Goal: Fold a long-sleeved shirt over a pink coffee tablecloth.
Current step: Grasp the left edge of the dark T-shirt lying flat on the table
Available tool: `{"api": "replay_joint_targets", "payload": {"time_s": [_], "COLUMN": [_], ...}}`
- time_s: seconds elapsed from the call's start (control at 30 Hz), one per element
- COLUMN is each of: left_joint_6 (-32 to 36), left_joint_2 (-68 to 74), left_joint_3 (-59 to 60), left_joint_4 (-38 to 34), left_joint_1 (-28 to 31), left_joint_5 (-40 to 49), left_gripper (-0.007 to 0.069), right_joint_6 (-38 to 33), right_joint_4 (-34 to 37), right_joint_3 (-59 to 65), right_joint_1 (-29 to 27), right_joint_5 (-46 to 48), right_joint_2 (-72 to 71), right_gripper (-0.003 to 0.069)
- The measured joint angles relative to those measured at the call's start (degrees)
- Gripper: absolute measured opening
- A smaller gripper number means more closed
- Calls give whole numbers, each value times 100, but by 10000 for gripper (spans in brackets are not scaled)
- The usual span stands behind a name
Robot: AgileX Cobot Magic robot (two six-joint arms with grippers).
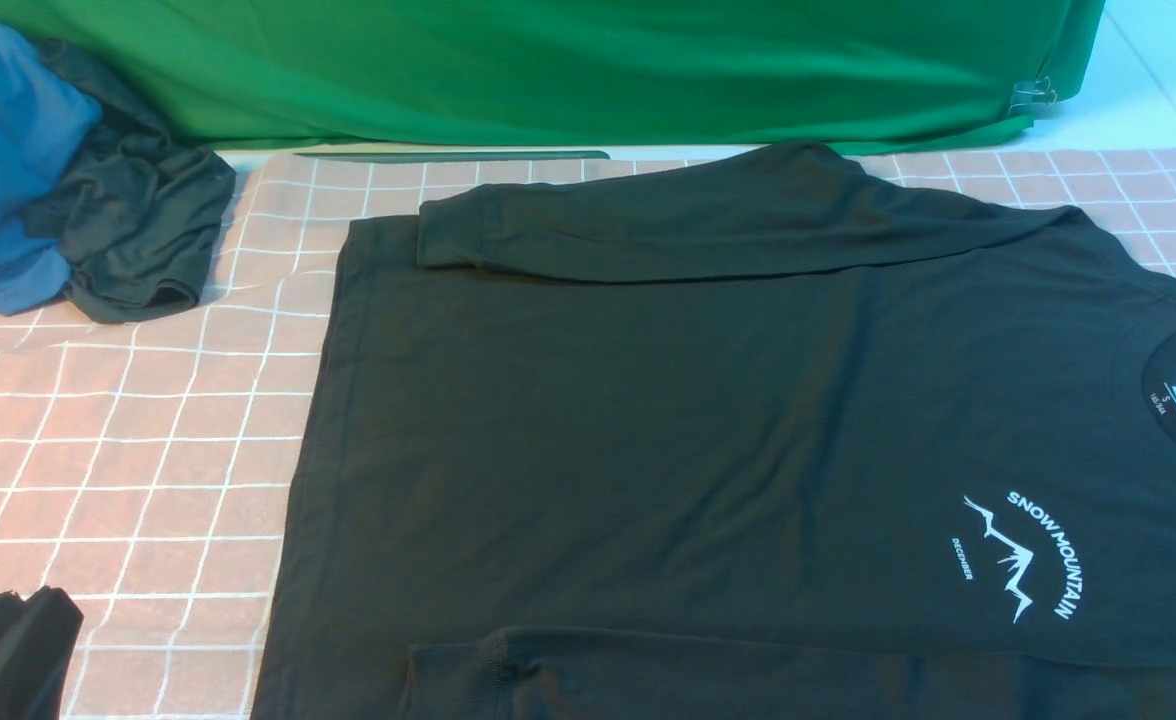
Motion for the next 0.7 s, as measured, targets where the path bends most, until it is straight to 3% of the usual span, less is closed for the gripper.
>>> {"api": "replay_joint_targets", "payload": {"time_s": [0.33, 0.43, 0.53, 0.7], "left_joint_6": [0, -76, -242, -401], "left_joint_2": [0, 0, 0, 0], "left_joint_3": [0, 0, 0, 0], "left_joint_4": [108, -311, -1251, -1570], "left_joint_1": [0, 0, 0, 0], "left_joint_5": [-92, -372, -933, -2233], "left_gripper": [231, 231, 231, 231], "right_joint_6": [0, 0, 0, 0], "right_joint_4": [0, 0, 0, 0], "right_joint_3": [0, 0, 0, 0], "right_joint_1": [0, 0, 0, 0], "right_joint_5": [0, 0, 0, 0], "right_joint_2": [0, 0, 0, 0], "right_gripper": [242, 242, 242, 242]}}
